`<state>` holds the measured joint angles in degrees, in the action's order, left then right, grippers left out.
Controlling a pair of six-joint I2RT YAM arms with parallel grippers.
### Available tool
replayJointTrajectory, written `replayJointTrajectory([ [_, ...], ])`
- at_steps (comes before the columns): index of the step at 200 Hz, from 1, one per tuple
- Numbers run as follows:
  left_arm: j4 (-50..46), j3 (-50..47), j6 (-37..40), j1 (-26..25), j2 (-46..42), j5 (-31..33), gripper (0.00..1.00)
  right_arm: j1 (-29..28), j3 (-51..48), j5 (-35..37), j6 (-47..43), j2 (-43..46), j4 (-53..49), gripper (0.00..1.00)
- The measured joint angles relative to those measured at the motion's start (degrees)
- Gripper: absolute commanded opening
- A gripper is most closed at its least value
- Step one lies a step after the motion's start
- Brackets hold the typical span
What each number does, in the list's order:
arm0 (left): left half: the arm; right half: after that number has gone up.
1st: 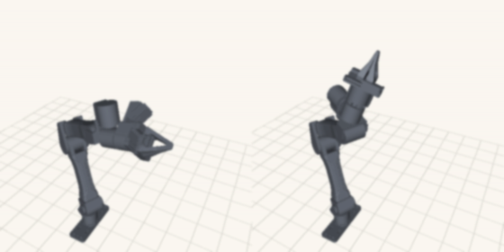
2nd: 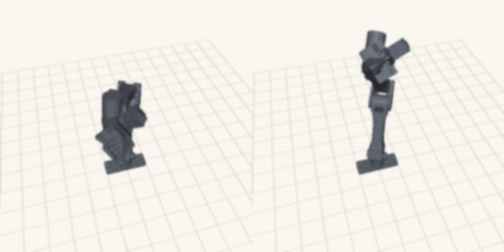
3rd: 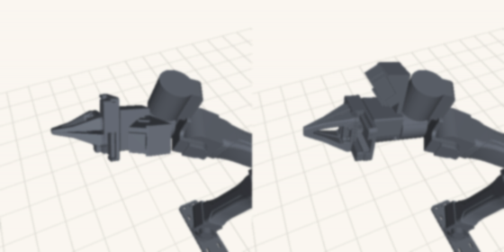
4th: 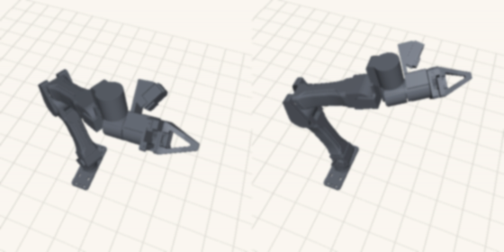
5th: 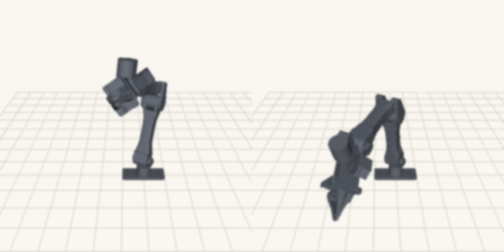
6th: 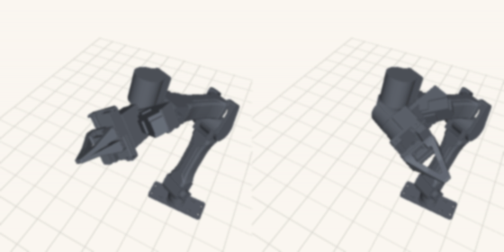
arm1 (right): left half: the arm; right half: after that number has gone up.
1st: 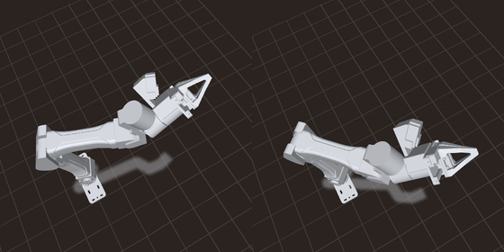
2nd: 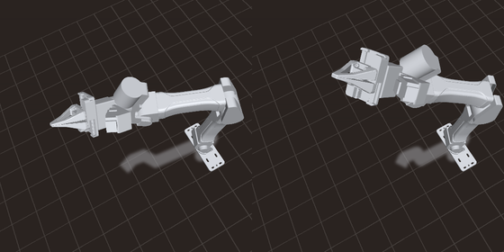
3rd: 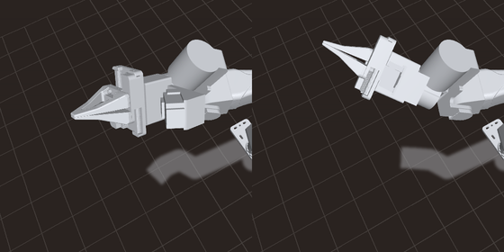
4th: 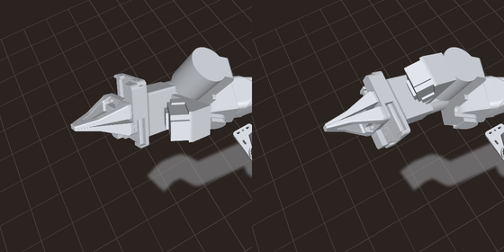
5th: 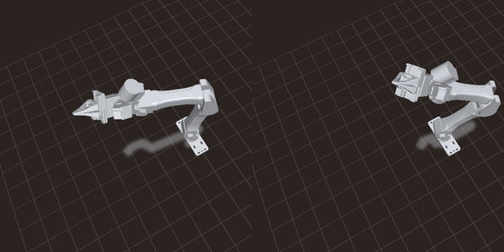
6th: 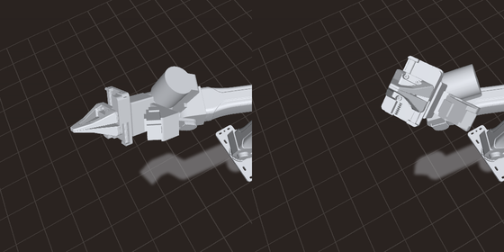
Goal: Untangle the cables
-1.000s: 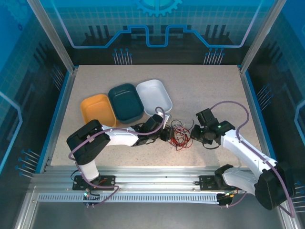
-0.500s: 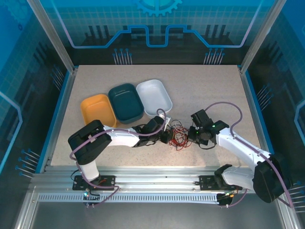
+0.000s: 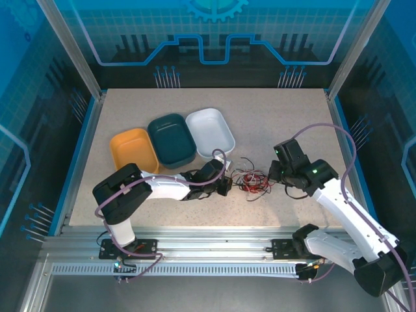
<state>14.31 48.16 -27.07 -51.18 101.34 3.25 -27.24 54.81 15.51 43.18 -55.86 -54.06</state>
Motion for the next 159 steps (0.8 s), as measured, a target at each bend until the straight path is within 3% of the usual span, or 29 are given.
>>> replayJointTrajectory([
  [159,-3.87,-3.87,0.68,0.0,-9.03,5.6,0.0,2.21,7.87,3.19,-5.16,-4.09,-4.85,0.0],
])
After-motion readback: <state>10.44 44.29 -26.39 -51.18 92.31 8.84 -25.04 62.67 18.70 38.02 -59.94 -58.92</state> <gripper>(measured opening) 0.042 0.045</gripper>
